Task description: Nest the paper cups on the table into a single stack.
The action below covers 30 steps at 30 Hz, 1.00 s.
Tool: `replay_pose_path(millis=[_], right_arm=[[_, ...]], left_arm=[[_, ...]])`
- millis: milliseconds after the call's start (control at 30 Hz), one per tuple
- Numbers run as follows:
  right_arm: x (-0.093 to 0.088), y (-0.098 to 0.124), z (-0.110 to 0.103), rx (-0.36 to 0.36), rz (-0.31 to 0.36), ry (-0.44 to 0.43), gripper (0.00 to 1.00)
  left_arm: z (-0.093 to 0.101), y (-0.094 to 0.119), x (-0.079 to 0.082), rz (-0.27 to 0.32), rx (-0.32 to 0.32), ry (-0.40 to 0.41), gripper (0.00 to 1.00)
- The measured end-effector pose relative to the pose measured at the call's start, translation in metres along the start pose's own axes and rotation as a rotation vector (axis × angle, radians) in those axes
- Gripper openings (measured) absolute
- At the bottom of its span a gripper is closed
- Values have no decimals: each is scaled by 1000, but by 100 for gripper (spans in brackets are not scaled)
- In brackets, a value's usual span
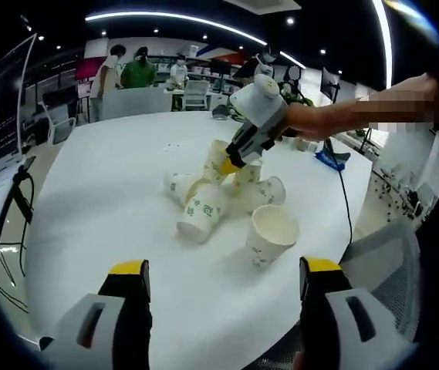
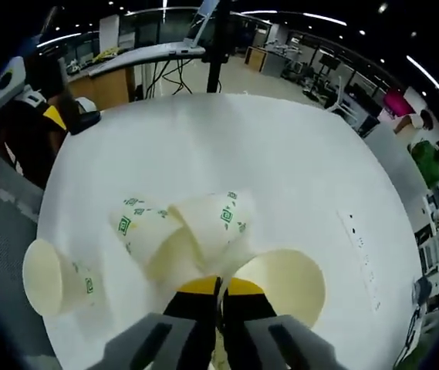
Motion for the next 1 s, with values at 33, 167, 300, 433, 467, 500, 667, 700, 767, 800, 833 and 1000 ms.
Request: replay_pose_path(millis=[33,167,300,433,467,500,667,700,767,800,833,1000], right_arm=[[2,4,0,-7,5,3,0],[8,17,0,-24,29,2,0],[11,29,-1,-36,40,2,0],[7,36,-2,-47,32,9,0],[8,39,-4,-49,33,11,0],[9,43,-5,-54,37,13,0],[14,53,-10,-60,62,3,0],[15,54,-11,-62,65,4,0],[14,62,-14,-70,71,9,0],[13,63,-16,-72,71,13,0],[12,65,-16,-74,71,18,0],[10,73,-24,-71,61,30,0]], left_arm=[[1,-1,2,11,-2,-2,78],[-1,-4,8,24,-3,-12,78],[-3,-7,10,31,-7,-16,78],[-2,-10,14,35,-13,-23,78],[-2,-11,14,35,-14,-25,78],[-3,-12,15,36,-16,-28,78],[-3,-15,17,38,-24,-30,78],[-2,-16,17,36,-27,-30,78],[-1,-17,17,35,-32,-34,78],[0,-18,17,34,-36,-35,78],[0,-18,18,34,-37,-37,78],[2,-21,17,33,-44,-44,78]])
Point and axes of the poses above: the point that each gripper's makers call its tool centre point, and the gripper's own axes: y roughly backward along the fingers, z roughly to its right, x roughly out of its top, the point moved 3 cm from there along y, roughly backward along the fingers, and after that the axes turned 2 degrees about -x, right-handed, at the moved point
